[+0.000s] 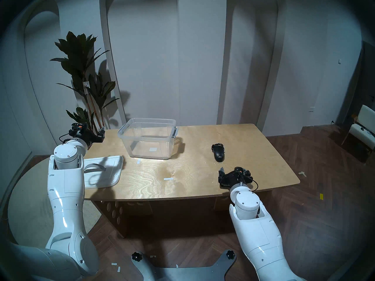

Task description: Open a storage container and put mouse inside

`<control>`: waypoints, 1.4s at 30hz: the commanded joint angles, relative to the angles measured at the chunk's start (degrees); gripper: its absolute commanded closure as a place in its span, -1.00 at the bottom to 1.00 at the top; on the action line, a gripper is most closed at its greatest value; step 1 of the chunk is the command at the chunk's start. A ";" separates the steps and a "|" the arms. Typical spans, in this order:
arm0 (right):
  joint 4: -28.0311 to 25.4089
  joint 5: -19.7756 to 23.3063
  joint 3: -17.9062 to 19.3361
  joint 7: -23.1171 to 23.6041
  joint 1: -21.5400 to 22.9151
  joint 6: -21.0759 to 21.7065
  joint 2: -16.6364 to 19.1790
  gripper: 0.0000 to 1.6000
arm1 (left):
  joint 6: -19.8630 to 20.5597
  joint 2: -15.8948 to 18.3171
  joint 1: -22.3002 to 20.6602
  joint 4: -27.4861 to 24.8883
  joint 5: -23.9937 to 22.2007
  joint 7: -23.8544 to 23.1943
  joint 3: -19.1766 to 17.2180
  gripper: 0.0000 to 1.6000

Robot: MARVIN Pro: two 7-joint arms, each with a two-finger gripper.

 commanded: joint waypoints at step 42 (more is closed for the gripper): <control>32.73 -4.92 -1.05 2.39 28.27 -0.89 -5.78 -1.00 | -0.23 1.48 -0.99 -1.05 -1.36 1.18 1.18 -1.00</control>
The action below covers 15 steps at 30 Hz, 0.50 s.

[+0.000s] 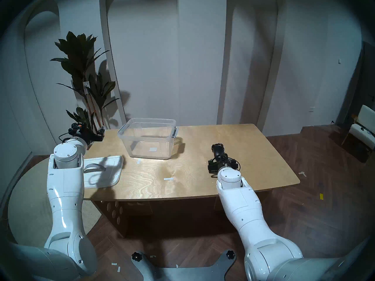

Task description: Open a storage container and put mouse inside

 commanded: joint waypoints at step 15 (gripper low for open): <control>15.80 -1.72 0.01 -0.77 14.33 -5.72 -2.62 -1.00 | -0.17 0.85 -0.93 -1.04 -0.42 0.32 0.42 -1.00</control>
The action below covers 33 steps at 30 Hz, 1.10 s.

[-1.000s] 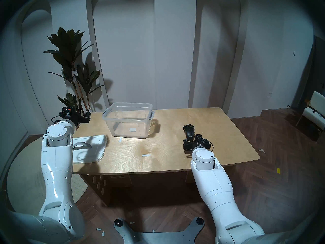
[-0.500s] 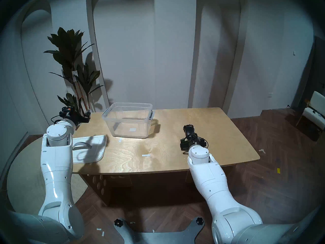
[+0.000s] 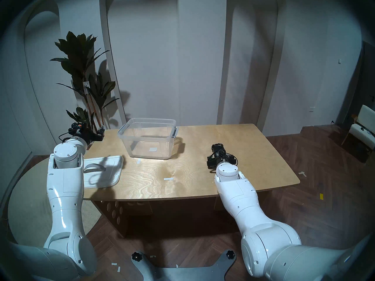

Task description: Open a storage container and put mouse inside

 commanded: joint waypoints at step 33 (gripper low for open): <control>0.48 -0.01 0.00 -2.37 17.63 -18.25 -4.50 1.00 | -0.16 1.13 -0.70 -0.77 -1.03 0.79 0.73 -1.00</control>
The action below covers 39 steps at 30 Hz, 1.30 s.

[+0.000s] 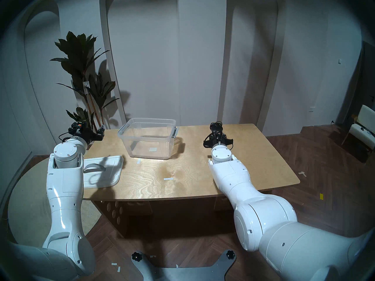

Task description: Open a storage container and put mouse inside

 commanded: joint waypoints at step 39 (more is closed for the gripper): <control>-10.25 23.60 -1.41 30.96 11.54 32.86 -11.88 1.00 | -0.13 1.36 -0.58 -0.80 -1.15 1.01 0.97 -1.00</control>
